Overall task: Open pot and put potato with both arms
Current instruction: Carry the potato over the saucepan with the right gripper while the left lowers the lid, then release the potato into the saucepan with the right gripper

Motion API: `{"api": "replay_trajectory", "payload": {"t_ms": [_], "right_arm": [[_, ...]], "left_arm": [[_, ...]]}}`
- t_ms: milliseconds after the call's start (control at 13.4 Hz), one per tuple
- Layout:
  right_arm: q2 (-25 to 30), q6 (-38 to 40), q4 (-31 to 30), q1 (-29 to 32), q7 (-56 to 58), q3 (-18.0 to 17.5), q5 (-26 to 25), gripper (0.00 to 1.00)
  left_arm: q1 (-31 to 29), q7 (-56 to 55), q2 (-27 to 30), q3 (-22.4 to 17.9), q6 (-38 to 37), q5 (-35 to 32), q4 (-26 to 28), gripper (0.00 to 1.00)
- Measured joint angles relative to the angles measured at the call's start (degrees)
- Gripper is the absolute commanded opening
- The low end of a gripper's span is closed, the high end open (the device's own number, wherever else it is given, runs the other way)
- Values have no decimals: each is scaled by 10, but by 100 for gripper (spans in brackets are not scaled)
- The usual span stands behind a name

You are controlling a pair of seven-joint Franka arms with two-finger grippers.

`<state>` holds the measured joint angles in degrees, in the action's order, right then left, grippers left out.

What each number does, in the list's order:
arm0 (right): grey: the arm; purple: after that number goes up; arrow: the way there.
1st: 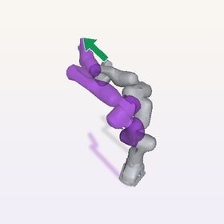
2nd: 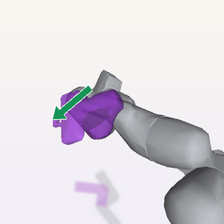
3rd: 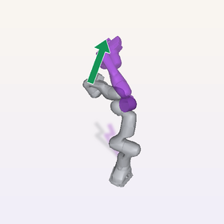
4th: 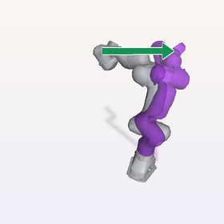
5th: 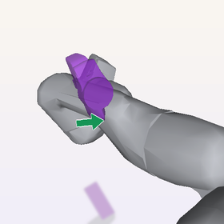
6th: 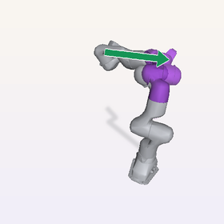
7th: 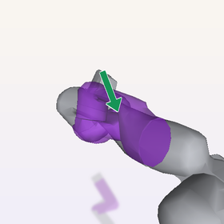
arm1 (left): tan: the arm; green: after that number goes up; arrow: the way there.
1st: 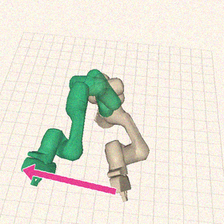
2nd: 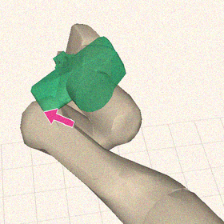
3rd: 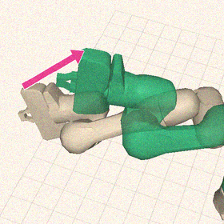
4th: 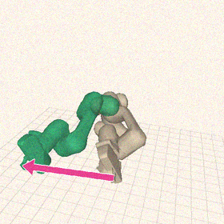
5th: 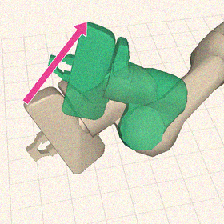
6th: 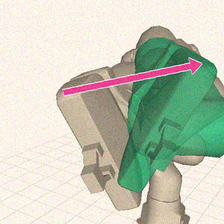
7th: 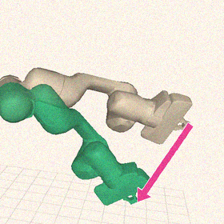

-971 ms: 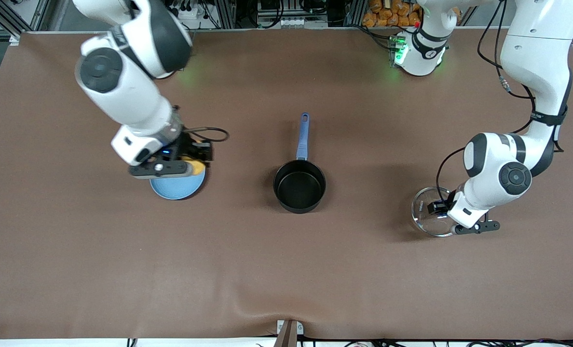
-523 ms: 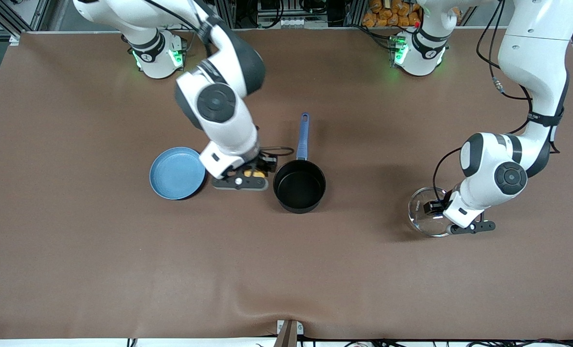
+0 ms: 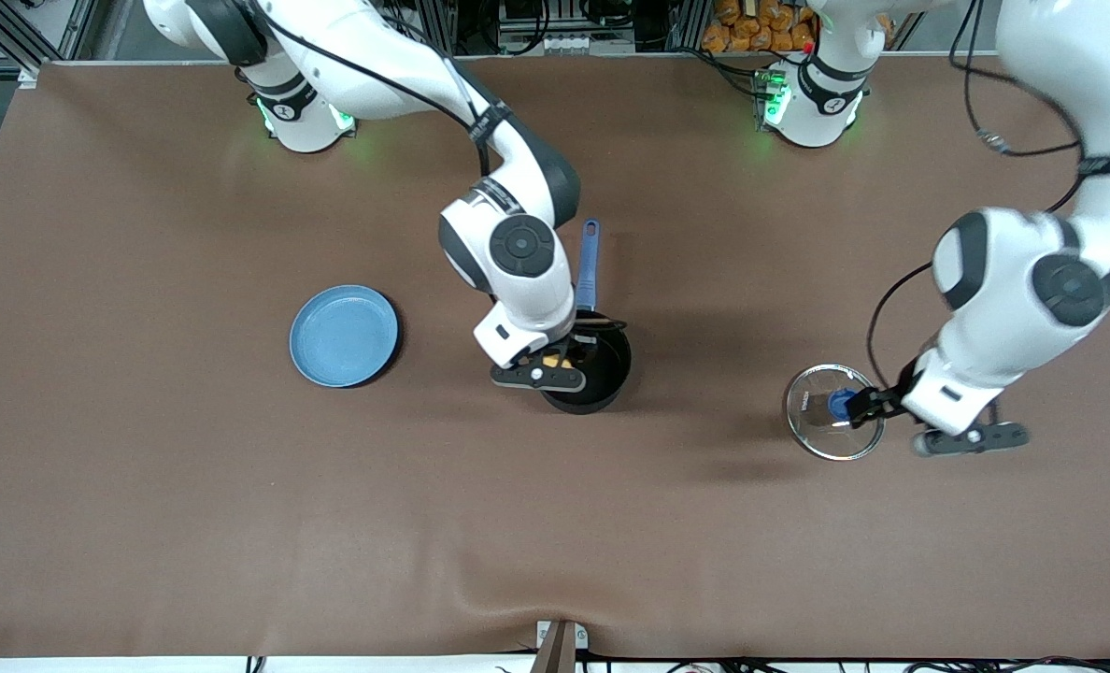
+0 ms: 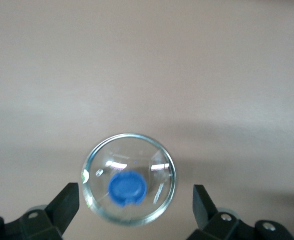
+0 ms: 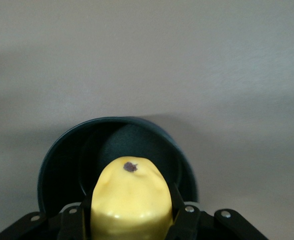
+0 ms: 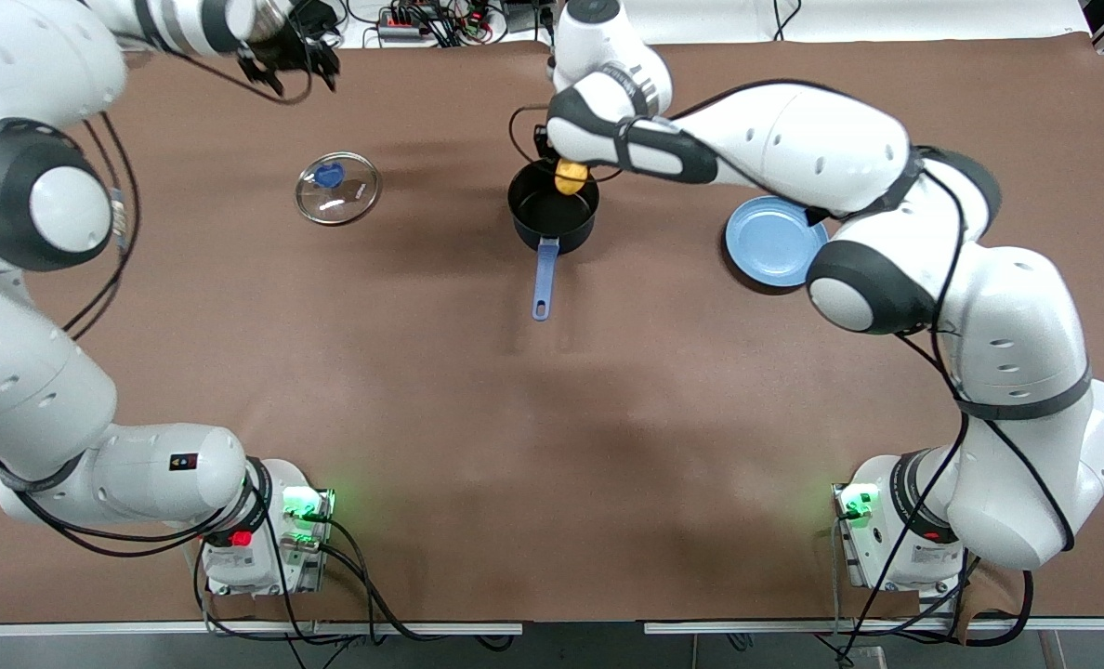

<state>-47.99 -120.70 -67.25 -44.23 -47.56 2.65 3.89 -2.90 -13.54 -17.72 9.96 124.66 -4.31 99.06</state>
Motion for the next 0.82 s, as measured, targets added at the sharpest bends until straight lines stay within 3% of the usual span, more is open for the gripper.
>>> {"api": "replay_trajectory", "payload": {"t_ms": [448,822], "right_arm": [[-49,-51,12,-31,-46,5,0,0],[-71,-65,12,-32,-46,10,-4,0]], "left_arm": [[2,-1,131,18,-182,1,-26,100],[4,-2,190,31,-249,2,-27,100]]}}
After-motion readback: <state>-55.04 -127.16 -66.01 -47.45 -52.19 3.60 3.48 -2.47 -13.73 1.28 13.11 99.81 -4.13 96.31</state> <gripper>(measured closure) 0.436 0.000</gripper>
